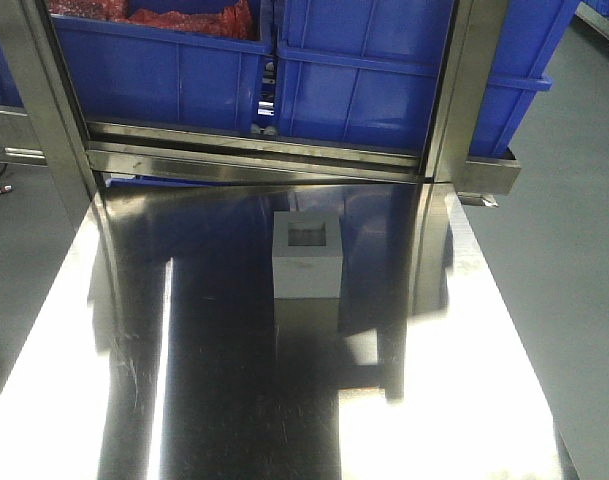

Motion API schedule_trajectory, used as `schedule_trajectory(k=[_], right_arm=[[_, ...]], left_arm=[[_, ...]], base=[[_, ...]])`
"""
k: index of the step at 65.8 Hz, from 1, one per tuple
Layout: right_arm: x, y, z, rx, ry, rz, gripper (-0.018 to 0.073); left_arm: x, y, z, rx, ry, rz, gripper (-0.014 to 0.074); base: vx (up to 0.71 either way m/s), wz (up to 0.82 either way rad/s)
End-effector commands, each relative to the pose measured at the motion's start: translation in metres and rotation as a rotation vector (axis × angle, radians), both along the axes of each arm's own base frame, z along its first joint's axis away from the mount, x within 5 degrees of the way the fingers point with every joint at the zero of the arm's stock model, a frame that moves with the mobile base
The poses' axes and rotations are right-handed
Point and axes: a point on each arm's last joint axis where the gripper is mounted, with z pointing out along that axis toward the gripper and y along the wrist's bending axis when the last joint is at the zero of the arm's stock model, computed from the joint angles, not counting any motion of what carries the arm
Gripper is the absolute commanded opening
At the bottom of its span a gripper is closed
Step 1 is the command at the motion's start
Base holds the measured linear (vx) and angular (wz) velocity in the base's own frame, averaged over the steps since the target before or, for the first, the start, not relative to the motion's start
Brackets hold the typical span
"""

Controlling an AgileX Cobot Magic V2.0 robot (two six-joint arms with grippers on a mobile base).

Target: Sort gray base to blue bin

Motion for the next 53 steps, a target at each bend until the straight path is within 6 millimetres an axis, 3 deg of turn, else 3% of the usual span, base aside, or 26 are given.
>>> schedule_trajectory(k=[1,14,28,35,44,53], right_arm=[[0.002,0.000,0.005,-0.020,-0.052,-0.002,-0.0005],[0.002,0.000,0.005,-0.020,-0.052,-0.002,-0.0005],[0.002,0.000,0.005,-0.020,-0.052,-0.002,-0.0005],[0.002,0.000,0.005,-0.020,-0.052,-0.002,-0.0005],[0.002,0.000,0.005,-0.020,-0.052,-0.002,-0.0005],[0.002,0.000,0.005,-0.020,-0.052,-0.002,-0.0005]], left_arm=[[-0.002,0.000,0.016,0.003,-0.122,0.007,-0.0006],[-0.003,0.001,0.029,0.011,-0.229,0.014,-0.0006],[-0.010,0.000,0.089,0.010,-0.295,0.007,-0.0006],[0.006,0.000,0.122,0.013,-0.159,-0.001,-0.0006],[0.042,0.002,0.155,0.039,0.029,-0.016,-0.0006],[0.071,0.005,0.168,0.031,0.085,-0.017,-0.0006]], base=[[0.00,0.00],[0.00,0.00],[0.00,0.00],[0.00,0.00],[0.00,0.00],[0.00,0.00]])
